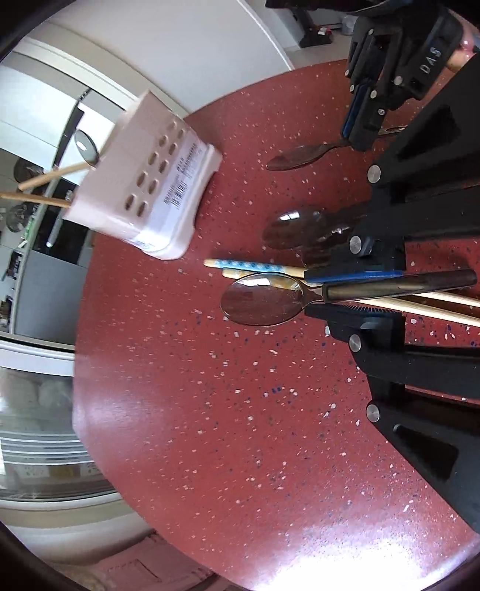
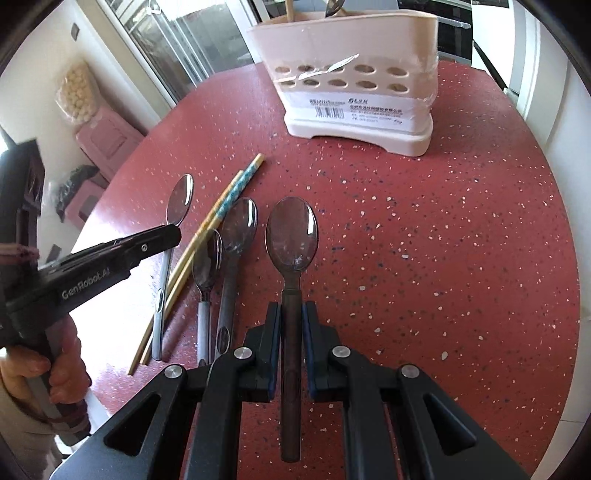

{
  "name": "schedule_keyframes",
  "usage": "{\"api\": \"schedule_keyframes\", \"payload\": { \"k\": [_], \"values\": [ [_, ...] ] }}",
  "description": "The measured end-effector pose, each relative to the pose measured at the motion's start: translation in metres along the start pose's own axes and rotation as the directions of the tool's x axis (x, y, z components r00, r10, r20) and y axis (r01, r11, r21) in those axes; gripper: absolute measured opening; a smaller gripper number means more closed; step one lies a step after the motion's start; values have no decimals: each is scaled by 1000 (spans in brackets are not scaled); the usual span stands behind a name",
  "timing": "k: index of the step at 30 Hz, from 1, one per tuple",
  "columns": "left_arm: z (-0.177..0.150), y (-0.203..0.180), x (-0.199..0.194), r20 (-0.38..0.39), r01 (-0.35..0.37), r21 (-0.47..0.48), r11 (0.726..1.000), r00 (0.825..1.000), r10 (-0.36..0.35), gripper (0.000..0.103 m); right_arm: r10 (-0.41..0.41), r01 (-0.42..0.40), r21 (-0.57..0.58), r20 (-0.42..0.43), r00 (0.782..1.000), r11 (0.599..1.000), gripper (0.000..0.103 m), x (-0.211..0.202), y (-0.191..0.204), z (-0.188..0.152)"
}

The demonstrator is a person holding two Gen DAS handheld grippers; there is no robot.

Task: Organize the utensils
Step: 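Grasp another dark spoon with the left tool while the right tool holds its spoon, then lift both spoons and carry them over the beige holder with both tools, then lower both spoons bowl-up into the beige holder with both tools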

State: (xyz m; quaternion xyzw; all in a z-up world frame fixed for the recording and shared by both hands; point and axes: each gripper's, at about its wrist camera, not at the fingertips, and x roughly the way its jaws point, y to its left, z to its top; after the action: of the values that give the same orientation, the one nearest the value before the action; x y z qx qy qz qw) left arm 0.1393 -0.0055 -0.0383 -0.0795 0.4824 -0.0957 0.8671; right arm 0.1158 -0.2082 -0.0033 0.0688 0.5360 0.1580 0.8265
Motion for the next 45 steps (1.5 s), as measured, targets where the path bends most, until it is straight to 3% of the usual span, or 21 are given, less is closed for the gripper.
{"api": "schedule_keyframes", "payload": {
  "k": [11, 21, 29, 36, 45],
  "values": [
    [23, -13, -44, 135, 48, 36, 998, 989, -53, 41, 76, -82, 69, 83, 994, 994, 13, -38, -13, 12],
    [79, -41, -75, 261, 105, 92, 990, 957, -125, 41, 74, -97, 90, 225, 972, 991, 13, -95, -27, 55],
    [142, -62, -80, 351, 135, 109, 985, 922, -165, 41, 69, -101, 74, 356, 932, 992, 13, -120, -35, 112],
    [198, -78, -68, 435, 132, 115, 985, 884, -169, 41, 55, -88, 51, 453, 890, 995, 13, -114, -40, 160],
    [228, -94, -35, 492, 81, 126, 989, 861, -133, 41, 16, -20, 1, 557, 831, 1000, 13, -92, -46, 193]
  ]
}}
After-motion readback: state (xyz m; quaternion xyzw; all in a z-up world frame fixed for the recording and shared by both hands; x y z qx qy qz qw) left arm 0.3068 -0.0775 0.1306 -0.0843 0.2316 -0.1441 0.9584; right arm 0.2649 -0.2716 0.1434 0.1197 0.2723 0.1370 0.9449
